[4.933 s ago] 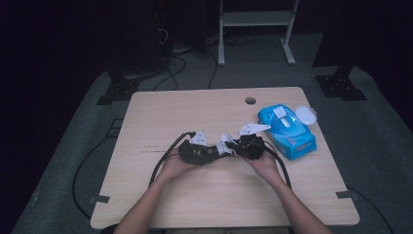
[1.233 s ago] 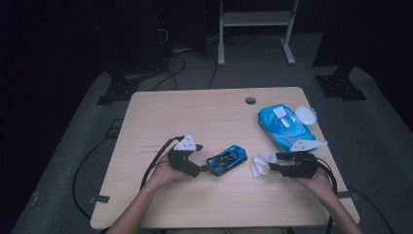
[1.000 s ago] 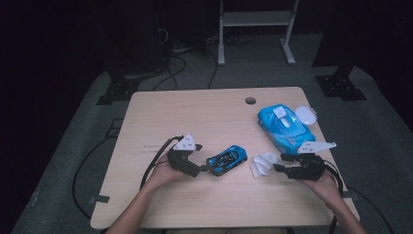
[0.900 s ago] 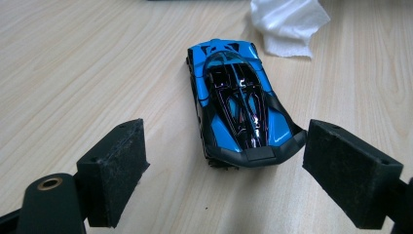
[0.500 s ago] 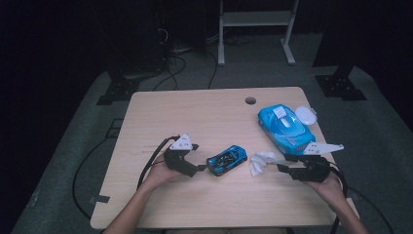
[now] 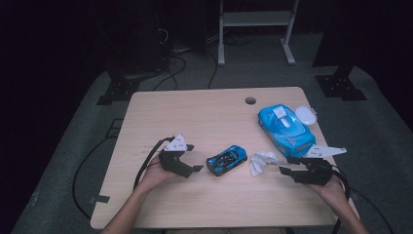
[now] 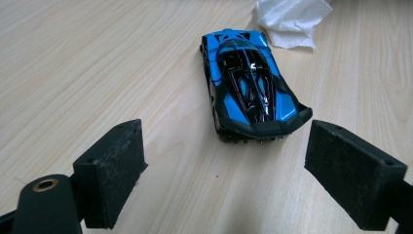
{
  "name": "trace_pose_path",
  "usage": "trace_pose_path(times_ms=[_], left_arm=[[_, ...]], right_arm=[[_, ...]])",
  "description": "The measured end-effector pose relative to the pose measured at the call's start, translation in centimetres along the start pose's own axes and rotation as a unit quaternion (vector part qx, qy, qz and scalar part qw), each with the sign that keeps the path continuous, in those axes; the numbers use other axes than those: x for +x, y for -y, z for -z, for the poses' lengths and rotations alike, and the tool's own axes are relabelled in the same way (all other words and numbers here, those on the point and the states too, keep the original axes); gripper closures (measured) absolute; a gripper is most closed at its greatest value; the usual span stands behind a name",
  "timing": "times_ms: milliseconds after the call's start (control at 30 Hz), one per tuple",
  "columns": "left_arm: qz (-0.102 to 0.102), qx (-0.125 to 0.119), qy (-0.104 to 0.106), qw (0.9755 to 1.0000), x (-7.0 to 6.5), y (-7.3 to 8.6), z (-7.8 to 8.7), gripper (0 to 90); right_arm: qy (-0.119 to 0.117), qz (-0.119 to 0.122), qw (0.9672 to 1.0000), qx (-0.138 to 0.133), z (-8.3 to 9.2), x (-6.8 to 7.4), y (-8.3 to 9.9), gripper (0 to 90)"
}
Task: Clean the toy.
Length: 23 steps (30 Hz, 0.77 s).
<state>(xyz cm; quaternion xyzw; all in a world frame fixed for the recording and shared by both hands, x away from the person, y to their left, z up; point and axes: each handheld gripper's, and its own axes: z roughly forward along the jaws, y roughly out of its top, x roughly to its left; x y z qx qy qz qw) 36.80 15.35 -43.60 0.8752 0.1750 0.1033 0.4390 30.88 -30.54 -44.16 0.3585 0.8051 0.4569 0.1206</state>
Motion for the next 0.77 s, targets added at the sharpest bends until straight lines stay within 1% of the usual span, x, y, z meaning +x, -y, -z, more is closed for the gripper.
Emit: trace_pose_path(times_ms=[267,333,467,567,667,767], left_arm=[[0.007,0.003,-0.005,1.0,0.0,0.8,0.7,13.2],[0.011,0.005,-0.006,0.9999,0.1,1.0,0.8,13.1],[0.015,0.002,-0.011,0.9998,0.2,1.6,1.3,12.8],[0.021,-0.004,-0.014,0.9997,0.1,1.9,1.5,12.7],[0.022,-0.006,-0.017,0.9996,0.2,2.2,1.6,12.6],[0.031,-0.007,-0.019,0.9993,0.3,2.6,1.5,12.1]], right_arm=[[0.001,-0.002,1.0,-0.004,0.3,0.0,0.8,41.2],[0.001,-0.008,1.0,-0.005,0.5,-0.1,1.1,40.9],[0.002,-0.017,0.9998,-0.013,0.9,-0.2,1.8,40.3],[0.006,-0.02,0.9996,-0.019,1.1,-0.3,2.1,39.4],[0.007,-0.023,0.9995,-0.022,1.1,-0.3,2.3,38.9],[0.005,-0.027,0.9993,-0.026,1.0,-0.4,2.7,38.3]])
